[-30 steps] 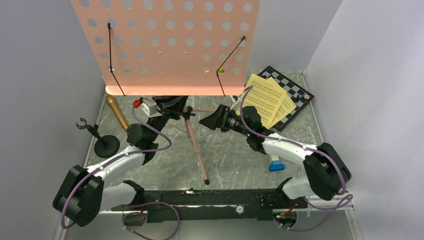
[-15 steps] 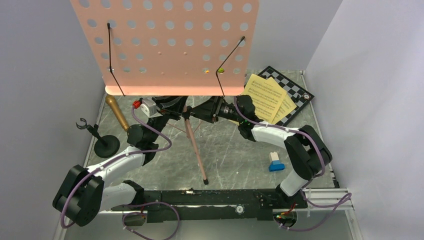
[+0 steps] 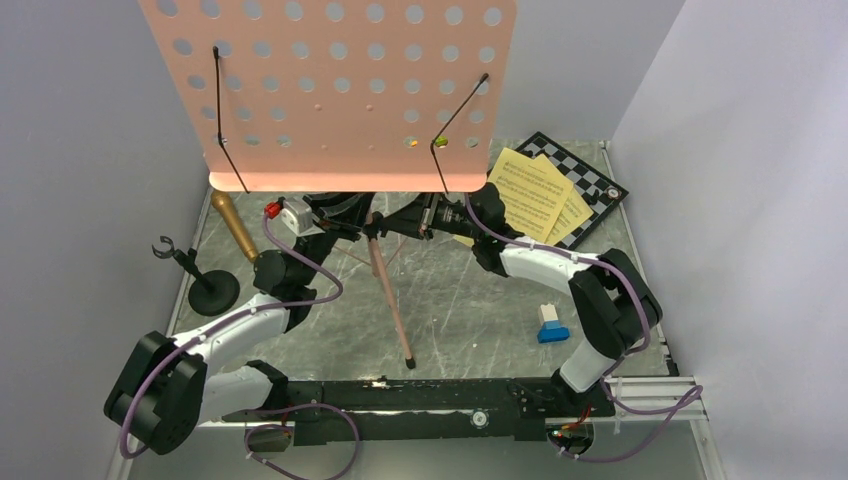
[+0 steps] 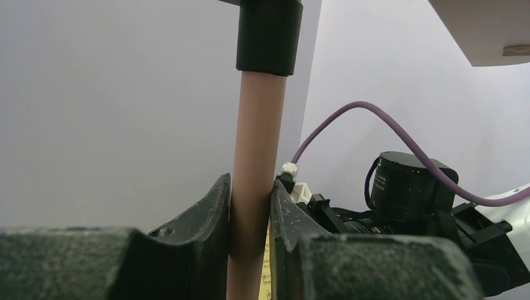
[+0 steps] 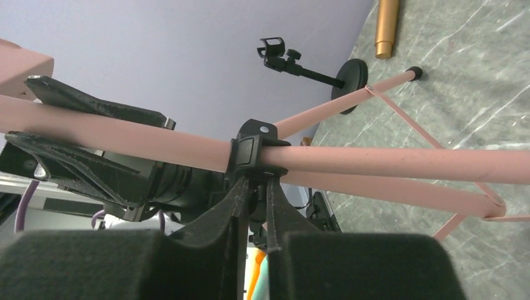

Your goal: Pack up the instrument practice props

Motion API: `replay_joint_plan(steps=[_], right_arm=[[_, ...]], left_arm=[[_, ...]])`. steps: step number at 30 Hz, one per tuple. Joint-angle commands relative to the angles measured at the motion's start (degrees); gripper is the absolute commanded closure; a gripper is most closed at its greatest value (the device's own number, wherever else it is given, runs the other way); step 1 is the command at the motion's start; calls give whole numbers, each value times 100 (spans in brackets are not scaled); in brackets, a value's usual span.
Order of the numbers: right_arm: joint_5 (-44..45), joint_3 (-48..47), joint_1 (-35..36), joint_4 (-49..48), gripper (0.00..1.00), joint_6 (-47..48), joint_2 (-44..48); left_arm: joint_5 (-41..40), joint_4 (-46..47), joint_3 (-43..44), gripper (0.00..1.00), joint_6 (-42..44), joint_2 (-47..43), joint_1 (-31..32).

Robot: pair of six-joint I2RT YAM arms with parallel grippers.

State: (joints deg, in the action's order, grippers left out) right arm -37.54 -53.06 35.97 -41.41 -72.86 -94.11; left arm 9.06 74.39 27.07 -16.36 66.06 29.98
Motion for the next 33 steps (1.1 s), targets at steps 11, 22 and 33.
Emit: replay_joint_plan(steps=[11, 22, 33], right_arm=[[1242, 1, 210, 1623, 47, 3464, 874], [1963, 1432, 41, 834, 19, 4295, 2362], [1878, 1747, 42, -1453, 13, 4476, 2245]], left_arm=[[-291, -1568, -488, 100, -742, 151, 71], [-386, -1346, -636, 100, -1012, 781, 265], [-1200, -1398, -1404, 100, -1077, 977, 968]])
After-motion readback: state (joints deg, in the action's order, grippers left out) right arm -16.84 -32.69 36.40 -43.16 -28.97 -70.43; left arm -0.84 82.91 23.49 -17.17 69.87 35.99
